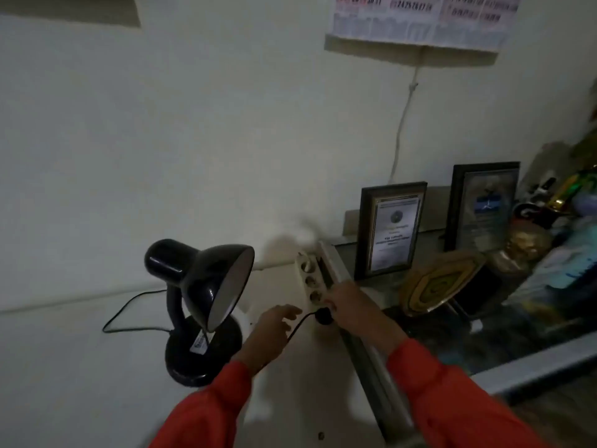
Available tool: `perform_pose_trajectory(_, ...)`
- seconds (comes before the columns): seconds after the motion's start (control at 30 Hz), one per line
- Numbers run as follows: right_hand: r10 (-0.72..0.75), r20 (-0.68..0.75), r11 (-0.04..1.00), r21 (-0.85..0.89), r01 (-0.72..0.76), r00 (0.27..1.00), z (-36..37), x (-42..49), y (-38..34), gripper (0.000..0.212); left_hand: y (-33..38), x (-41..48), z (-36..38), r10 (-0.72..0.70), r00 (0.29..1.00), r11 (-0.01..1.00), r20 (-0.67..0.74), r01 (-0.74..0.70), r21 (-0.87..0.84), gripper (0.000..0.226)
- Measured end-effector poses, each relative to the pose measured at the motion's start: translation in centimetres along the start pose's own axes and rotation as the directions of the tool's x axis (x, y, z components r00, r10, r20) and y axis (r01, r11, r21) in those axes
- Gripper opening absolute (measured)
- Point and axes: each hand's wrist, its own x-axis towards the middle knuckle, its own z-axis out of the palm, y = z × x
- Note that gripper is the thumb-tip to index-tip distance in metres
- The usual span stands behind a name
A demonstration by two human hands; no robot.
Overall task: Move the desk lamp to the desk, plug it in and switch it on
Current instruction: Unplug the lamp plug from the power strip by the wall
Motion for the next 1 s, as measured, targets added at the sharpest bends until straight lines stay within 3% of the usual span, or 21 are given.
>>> perform_pose_trajectory(0.13,-0.131,0.026,0.979,-0.156,0.134,0.991,1.1,0.3,-0.1,0.038,-0.5,1.7,0.9,0.006,0.998,0.997,0.059,-0.01,0.075,0.057)
perform_pose_trajectory(0.3,-0.095,0.116,0.909,-0.395,0.134,0.989,1.6,1.2,0.0,0.031,-0.2,3.1,3.2,0.074,0.996,0.983,0.044,-0.08,0.163,0.081)
perform_pose_trajectory(0.53,-0.131,0.17,0.8,-0.564,0.205,0.977,0.8,1.7,0.0,0.027,-0.1,2.8,4.1,0.118,0.993,0.977,-0.024,-0.112,0.182,0.078)
perform_pose_trajectory(0.73,-0.16,0.254,0.766,-0.578,0.283,0.954,0.8,1.9,-0.1,0.028,-0.1,2.7,3.8,0.094,0.995,0.966,-0.023,-0.086,0.244,0.075)
perform_pose_trajectory(1.0,-0.167,0.34,0.925,-0.27,0.266,0.926,0.6,2.4,-0.3,0.028,0.1,2.5,3.9,0.075,0.995,0.949,-0.068,-0.05,0.31,0.07)
